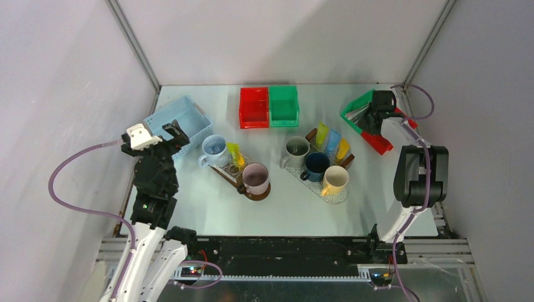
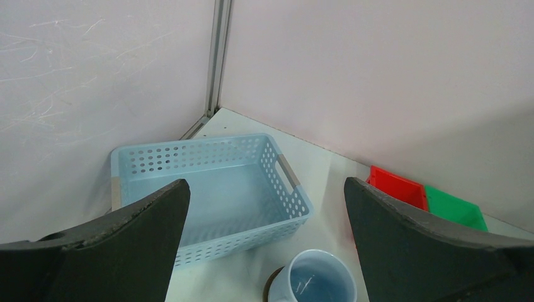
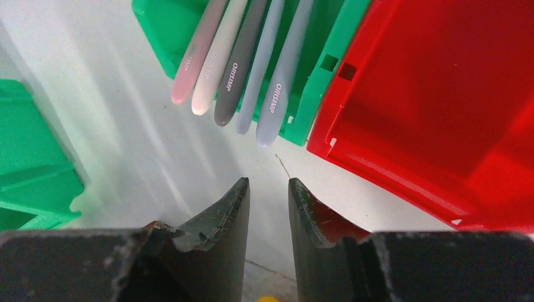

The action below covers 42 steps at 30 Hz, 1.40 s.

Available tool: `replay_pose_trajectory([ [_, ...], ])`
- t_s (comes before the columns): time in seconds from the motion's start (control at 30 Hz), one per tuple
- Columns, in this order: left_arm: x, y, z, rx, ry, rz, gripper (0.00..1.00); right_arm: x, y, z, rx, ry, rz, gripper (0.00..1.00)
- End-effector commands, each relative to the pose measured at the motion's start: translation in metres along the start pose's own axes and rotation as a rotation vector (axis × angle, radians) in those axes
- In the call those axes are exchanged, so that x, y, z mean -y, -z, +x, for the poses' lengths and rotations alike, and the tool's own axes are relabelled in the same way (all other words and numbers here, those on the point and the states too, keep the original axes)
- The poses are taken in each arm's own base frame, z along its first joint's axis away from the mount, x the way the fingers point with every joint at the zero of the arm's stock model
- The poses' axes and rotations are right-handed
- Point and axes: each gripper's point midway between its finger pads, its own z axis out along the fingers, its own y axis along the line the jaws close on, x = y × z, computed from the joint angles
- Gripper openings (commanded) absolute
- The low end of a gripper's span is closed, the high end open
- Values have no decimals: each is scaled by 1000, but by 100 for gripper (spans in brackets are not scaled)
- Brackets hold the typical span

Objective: Prepare toiletry sets of a toothbrush and toothpaste on the tray
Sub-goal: Pick up the toothbrush from the storage box.

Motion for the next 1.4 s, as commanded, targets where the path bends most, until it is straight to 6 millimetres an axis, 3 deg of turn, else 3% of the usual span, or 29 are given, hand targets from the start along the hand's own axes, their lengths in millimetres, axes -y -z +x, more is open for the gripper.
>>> replay_pose_trajectory([
  [0.0, -1, -3, -6, 25, 9, -4, 100, -12, -8, -21, 53, -30, -7, 31],
  [0.3, -2, -4, -5, 21, 6, -8, 100, -15, -30, -24, 40, -40, 10, 32],
  [0.7, -3, -4, -5, 23, 6, -10, 100, -6, -46, -9, -11, -33, 50, 32],
  [0.93, -3, -4, -7, 26, 9, -10, 100, -7, -43, -6, -24, -18, 46, 36],
  [1.37, -2, -3, -7, 28, 14, -5, 100, -15, -19, -23, 12, -3, 6, 39],
])
